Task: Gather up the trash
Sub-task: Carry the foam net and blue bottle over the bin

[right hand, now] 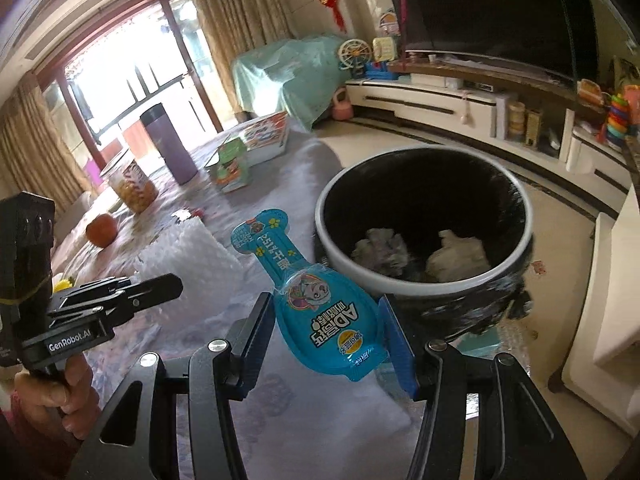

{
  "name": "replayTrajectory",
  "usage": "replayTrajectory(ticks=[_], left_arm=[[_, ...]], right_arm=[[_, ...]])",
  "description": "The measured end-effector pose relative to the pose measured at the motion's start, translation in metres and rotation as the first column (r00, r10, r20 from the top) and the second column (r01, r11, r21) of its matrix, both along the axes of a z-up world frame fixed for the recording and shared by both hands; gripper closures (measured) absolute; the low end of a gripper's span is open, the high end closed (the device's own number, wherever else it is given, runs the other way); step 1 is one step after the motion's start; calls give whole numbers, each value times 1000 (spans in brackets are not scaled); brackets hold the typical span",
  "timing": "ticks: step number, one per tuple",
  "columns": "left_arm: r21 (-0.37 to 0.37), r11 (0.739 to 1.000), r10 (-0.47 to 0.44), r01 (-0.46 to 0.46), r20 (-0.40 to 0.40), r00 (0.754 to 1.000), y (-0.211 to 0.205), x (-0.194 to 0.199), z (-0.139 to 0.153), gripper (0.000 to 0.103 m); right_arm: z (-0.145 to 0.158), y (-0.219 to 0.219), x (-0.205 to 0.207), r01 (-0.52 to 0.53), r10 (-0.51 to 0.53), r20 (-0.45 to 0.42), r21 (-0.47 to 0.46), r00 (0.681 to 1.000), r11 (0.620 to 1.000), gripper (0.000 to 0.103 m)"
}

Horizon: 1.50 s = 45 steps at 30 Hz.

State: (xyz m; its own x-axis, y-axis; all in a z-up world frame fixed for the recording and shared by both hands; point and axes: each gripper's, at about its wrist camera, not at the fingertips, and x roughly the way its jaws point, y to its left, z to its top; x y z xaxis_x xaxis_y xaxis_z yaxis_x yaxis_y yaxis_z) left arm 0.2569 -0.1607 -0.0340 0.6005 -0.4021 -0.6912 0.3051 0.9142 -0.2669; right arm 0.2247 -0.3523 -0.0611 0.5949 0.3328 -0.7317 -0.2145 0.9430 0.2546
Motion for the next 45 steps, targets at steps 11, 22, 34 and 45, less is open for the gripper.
replayTrajectory(ticks=[11,22,34,45], left_arm=[[23,999,-45,45,13,999,-34,21,4,83],[28,997,-69,68,27,997,-54,41,7,83],[34,997,-70,69,31,997,-59,54,7,83],[38,997,-74,73,33,997,-65,65,6,83]], right_arm=[[3,-30,11,55,-54,13,-3,998,999,49],[4,-49,22,88,-88,13,0,996,996,49],[2,-57,36,110,-110,13,-1,994,994,49],[1,-63,48,131,-131,15,-2,991,991,49]])
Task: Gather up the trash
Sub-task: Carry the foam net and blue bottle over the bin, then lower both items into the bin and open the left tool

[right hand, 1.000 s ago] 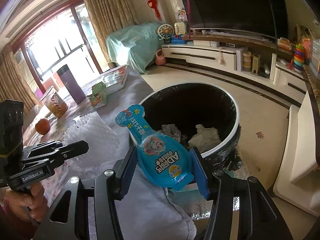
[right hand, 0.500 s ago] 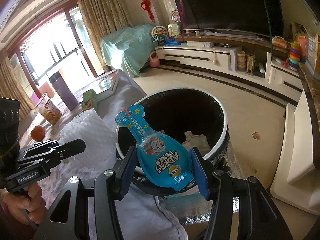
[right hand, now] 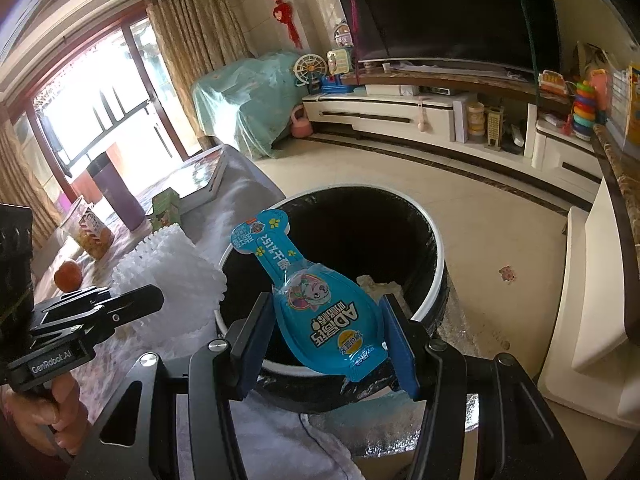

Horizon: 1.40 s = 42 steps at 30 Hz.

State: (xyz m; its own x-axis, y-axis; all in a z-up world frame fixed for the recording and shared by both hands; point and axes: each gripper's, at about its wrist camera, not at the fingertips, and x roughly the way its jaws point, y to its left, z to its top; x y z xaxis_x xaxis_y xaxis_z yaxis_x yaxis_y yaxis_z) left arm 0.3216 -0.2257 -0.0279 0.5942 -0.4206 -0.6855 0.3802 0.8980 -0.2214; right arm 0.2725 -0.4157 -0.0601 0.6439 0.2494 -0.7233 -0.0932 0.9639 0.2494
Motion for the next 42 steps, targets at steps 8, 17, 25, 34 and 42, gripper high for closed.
replayTrajectory(ticks=[8,17,25,34,42], left_arm=[[13,1000,-10,10,6,1000,-10,14,-1,83],[35,999,-17,18,-5,1000,-21,35,-6,83],[46,999,-26,27,-13,1000,-32,48,-11,83],[52,998,-30,32,-27,999,-40,58,-14,83],[58,998,-31,33,-36,999,-42,62,-17,83]], right_arm=[[1,-3,12,13,-13,5,1,1000,1000,49],[-4,-11,25,35,-35,-3,12,999,999,49],[-7,-16,35,44,-44,-15,20,999,999,49],[-12,-18,43,48,-47,-31,26,998,999,49],[-13,-20,50,50,-48,-40,30,998,998,49]])
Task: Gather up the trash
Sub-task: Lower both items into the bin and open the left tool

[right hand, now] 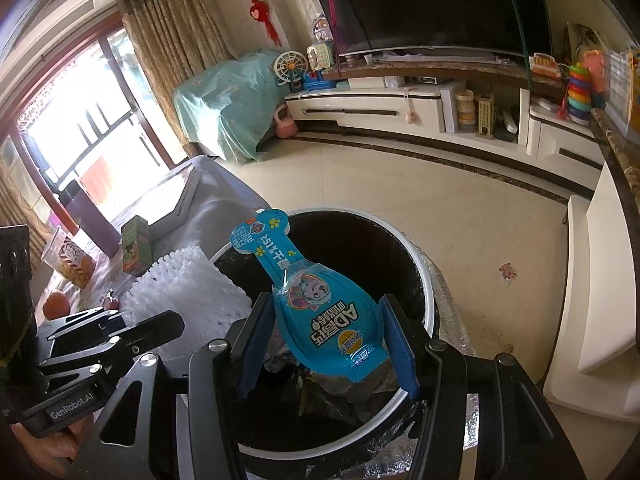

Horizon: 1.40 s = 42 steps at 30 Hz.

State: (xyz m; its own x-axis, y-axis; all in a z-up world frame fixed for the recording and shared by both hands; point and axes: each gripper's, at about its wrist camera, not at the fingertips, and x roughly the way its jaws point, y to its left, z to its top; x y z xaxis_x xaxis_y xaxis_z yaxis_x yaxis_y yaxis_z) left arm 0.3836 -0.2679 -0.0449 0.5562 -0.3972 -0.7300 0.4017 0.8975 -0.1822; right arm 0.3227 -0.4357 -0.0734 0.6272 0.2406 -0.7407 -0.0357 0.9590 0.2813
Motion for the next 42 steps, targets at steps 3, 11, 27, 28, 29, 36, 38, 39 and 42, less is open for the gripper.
replayTrajectory(ticks=[3,11,27,28,29,36,38,39,42], left_arm=[[3,1000,-1,1,-2,1000,-2,2,0,82],[11,1000,-3,3,-9,1000,-6,6,-1,82],[27,1000,-5,5,-12,1000,-12,9,3,67],[24,1000,-1,1,-8,1000,-11,9,4,59],[23,1000,2,-2,-2,1000,-9,8,4,57],[19,1000,19,-19,4,1000,-2,-5,5,52],[12,1000,25,-25,7,1000,3,-11,5,50],[5,999,34,-34,8,999,7,-17,5,49],[-12,998,58,-58,9,998,18,-29,5,46]], right_arm=[[-1,0,1,1,-1,-3,3,1000,1000,49],[-5,0,4,3,-3,-18,14,1000,1000,49],[-8,0,7,11,-10,-33,31,999,999,47],[-8,-1,6,17,-16,-34,38,999,999,47],[-7,-1,5,20,-19,-32,39,999,999,47],[0,-3,-5,40,-40,-4,44,999,998,31],[4,-2,-12,44,-44,4,52,999,998,24],[6,-2,-13,44,-44,10,58,999,997,22],[12,2,-24,48,-50,34,57,998,997,17]])
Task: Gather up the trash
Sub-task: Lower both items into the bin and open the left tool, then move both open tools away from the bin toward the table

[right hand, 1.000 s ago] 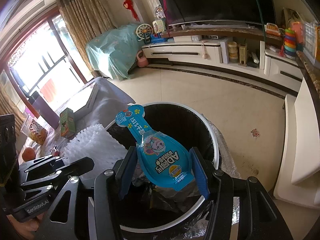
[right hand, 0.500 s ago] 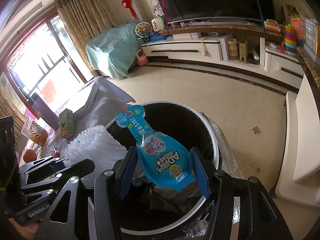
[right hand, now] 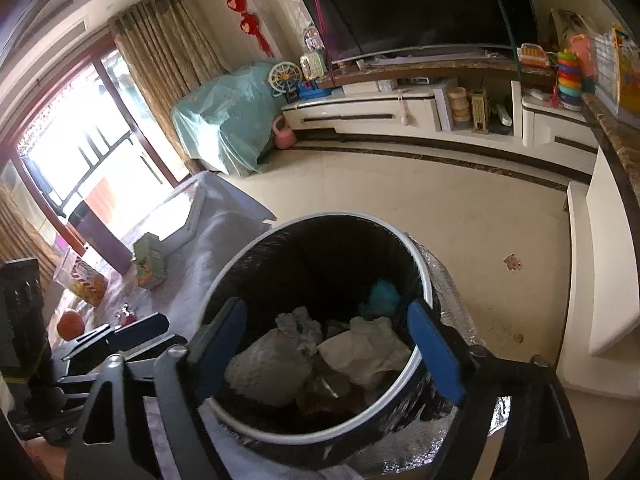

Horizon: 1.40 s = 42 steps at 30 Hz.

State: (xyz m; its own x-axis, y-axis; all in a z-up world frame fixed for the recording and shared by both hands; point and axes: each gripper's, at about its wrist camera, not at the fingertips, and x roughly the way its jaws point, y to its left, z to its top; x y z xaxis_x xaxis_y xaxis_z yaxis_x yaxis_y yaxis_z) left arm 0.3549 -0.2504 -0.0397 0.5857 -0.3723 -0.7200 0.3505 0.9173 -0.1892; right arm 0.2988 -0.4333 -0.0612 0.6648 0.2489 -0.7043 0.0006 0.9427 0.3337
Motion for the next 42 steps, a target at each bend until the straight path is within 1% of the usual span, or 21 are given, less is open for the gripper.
replayTrajectory(ticks=[6,10,15,22,24,26,33,34,38,42], left_arm=[[-35,998,60,-60,-2,998,31,-35,-4,42],[-57,993,106,-106,-8,994,59,-54,-3,41],[-83,981,177,-177,-14,984,94,-81,0,41],[-85,965,248,-248,-22,969,137,-108,3,41],[-88,958,270,-272,-31,962,148,-116,2,41],[-84,954,285,-287,-32,958,158,-117,3,41],[-87,927,362,-366,-54,931,197,-129,2,41],[-88,924,368,-372,-59,928,204,-126,0,41],[-89,913,393,-399,-70,917,216,-124,-3,41],[-86,905,410,-417,-85,908,220,-113,-9,41]], right_arm=[[9,22,-26,-21,21,36,-5,999,1000,14],[12,44,-41,-59,60,64,-17,996,998,14],[12,67,-52,-101,101,71,0,992,995,14],[8,108,-64,-177,176,79,0,981,984,14],[5,120,-65,-194,193,73,7,978,981,12],[2,130,-66,-209,208,68,11,976,978,9],[-7,166,-60,-273,273,50,13,961,962,9],[-8,171,-58,-281,281,49,13,959,959,8],[-13,182,-49,-304,303,47,29,952,952,9],[-18,189,-37,-311,310,38,36,950,950,9]])
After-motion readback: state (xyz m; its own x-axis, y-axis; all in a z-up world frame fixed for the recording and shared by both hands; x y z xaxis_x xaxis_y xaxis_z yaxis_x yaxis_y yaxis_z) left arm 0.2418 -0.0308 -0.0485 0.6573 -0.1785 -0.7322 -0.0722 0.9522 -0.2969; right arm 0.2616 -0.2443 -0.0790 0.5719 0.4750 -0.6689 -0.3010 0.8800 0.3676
